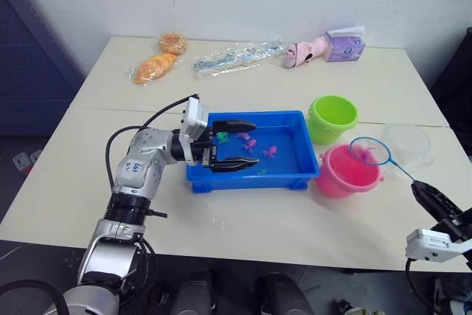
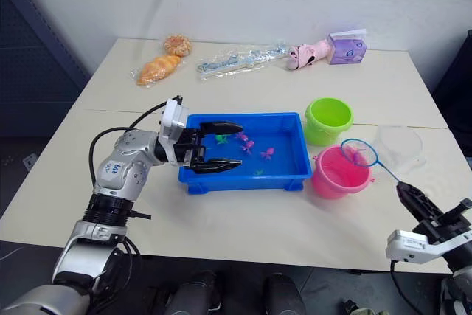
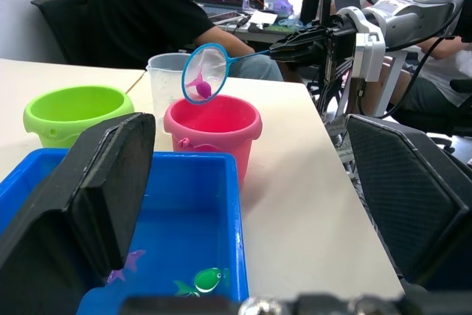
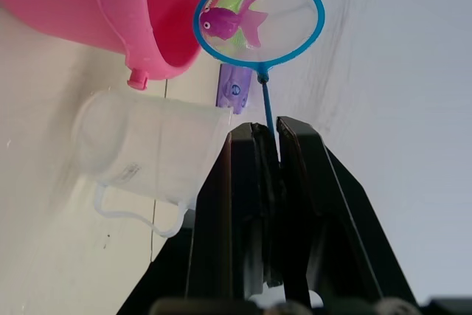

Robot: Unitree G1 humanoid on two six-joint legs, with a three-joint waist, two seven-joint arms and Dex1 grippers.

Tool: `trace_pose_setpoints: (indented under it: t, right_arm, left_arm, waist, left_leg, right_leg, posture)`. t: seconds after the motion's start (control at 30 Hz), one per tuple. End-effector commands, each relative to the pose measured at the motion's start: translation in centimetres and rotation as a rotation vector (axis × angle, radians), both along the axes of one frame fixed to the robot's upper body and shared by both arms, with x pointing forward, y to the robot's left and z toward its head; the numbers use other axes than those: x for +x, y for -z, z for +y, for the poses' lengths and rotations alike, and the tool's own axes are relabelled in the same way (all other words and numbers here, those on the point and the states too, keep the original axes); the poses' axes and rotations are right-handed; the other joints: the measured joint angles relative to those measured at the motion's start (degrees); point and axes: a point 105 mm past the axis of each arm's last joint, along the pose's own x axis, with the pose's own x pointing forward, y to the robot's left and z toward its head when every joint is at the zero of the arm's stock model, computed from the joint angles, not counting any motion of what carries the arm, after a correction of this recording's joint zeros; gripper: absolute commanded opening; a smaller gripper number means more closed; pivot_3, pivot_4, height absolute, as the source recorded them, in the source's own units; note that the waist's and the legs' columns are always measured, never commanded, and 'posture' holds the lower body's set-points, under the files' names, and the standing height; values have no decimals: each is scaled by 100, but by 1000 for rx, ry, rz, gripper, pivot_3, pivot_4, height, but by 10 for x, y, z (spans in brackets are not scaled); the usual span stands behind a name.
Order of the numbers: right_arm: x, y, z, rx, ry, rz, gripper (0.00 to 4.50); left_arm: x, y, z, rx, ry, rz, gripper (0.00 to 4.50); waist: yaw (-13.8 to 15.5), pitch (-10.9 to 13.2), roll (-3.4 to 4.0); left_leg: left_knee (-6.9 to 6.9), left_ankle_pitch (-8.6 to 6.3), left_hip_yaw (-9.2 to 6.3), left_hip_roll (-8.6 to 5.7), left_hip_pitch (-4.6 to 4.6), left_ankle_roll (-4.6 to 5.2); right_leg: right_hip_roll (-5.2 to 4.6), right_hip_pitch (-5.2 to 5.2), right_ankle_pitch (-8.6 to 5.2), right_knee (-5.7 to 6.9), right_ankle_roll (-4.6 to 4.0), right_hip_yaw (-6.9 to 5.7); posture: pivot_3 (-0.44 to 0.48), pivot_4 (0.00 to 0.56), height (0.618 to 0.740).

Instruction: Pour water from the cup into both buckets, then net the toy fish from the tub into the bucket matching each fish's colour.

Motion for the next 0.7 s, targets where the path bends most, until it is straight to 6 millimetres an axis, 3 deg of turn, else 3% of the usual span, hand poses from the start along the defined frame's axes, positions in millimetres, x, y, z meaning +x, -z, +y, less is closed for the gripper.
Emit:
trace_pose_setpoints:
  t: [0.03,0.17,0.27,0.43,0.57,0.7]
  right_arm:
    - [2,-10,4,-4,-19,-47,0]
    - [4,-12,1,2,2,-65,0]
    - [5,-4,14,23,-58,-22,0]
    - [4,-21,-18,22,76,-100,0]
    - [2,3,15,52,-44,-15,0]
    - [1,-5,4,59,28,-71,0]
  left_arm:
    - [-3,-6,-3,-12,5,-28,4429]
    - [-4,-4,-3,0,12,-29,4429]
    - [-4,-5,-4,-11,5,-25,4429]
    - [-1,-6,-1,-10,-15,-30,4429]
    - [-2,-5,-2,-6,-9,-33,4429]
    - [-3,-5,-3,-13,-10,-32,4429]
  waist:
    - [-1,0,0]
    - [1,0,1]
    - [-4,0,1]
    - [4,0,1]
    - [1,-1,1]
    - [-2,-2,3]
  left_leg:
    - [0,0,0,0,0,0]
    - [0,0,0,0,0,0]
    - [1,0,1,0,0,0]
    - [0,0,0,0,0,1]
    - [0,1,-1,1,0,0]
    - [-1,2,1,1,-1,-2]
  right_leg:
    - [0,0,0,0,0,0]
    - [0,0,0,1,0,0]
    - [0,0,0,0,0,0]
    - [-1,0,0,1,0,0]
    - [1,1,0,0,0,-1]
    - [1,-2,0,2,0,1]
  posture:
    - [0,150,740]
    - [0,150,740]
    - [0,150,740]
    - [0,150,740]
    - [0,150,740]
    - [0,150,740]
